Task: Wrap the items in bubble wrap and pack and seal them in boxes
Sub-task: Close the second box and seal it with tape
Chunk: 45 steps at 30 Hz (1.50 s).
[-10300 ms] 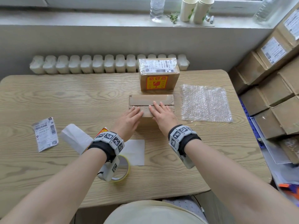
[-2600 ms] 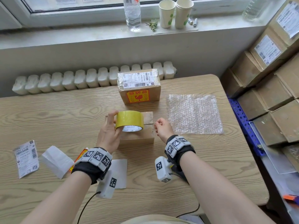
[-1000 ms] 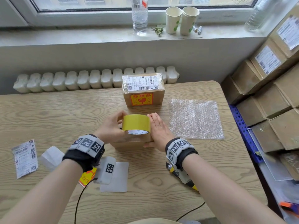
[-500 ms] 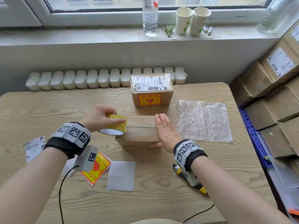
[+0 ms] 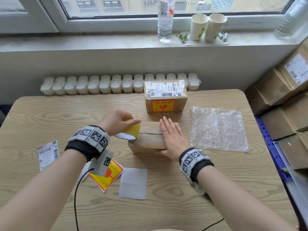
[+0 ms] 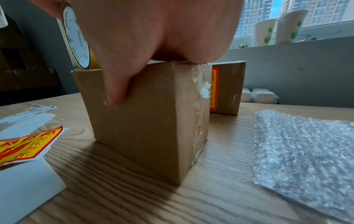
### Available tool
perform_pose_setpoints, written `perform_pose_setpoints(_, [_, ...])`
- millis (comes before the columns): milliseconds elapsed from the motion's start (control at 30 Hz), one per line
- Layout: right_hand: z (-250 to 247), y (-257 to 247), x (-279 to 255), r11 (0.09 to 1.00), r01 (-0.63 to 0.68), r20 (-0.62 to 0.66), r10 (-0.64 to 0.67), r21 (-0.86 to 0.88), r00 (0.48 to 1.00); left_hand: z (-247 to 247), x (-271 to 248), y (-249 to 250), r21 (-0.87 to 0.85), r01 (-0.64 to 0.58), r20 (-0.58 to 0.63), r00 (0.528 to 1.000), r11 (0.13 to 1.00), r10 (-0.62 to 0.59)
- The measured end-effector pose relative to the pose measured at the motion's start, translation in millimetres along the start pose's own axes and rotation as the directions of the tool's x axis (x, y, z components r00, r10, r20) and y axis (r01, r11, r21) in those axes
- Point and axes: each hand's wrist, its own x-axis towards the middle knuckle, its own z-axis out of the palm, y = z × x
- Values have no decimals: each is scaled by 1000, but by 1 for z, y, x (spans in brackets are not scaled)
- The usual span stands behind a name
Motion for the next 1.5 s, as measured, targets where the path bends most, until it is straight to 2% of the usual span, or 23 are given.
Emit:
perform_pose_setpoints(300, [1,-3,0,999,-9,22,10,-40,1000,-2,8,-3,236,-4,45,999,972,-6])
perform_pose_setpoints(467, [3,-4,2,999,-9,21,10,-46,1000,1,8,-14,452,-16,38,999,892,-1])
perform_pose_setpoints(533, [4,-4,2,999,-5,8,6,-47,1000,4,7,-19,487,-15,34,999,873,-2])
perform_pose_setpoints(800, [3,-6,1,999,-25,7,25,-45,1000,14,10,-31,495,-10,-12,1000,869,19])
perform_pose_setpoints(967, [2,-29,11,1000,5,17,-5,-13,1000,15,10,-37,469,-23,-15,999,883,34])
perform_pose_setpoints(1100, [1,-38,25,999,18,-1,-18,36,1000,10,3,-35,427,-76,7,997,901,80])
perform_pose_setpoints(1233, [1,-33,26,999,42,-18,-42,0,999,2,-1,-37,386,-104,50,995,917,91])
perform_pose_setpoints(1500, [11,-25,17,991,109,-54,-114,-79,992,4,6,-38,337,-92,120,991,937,54])
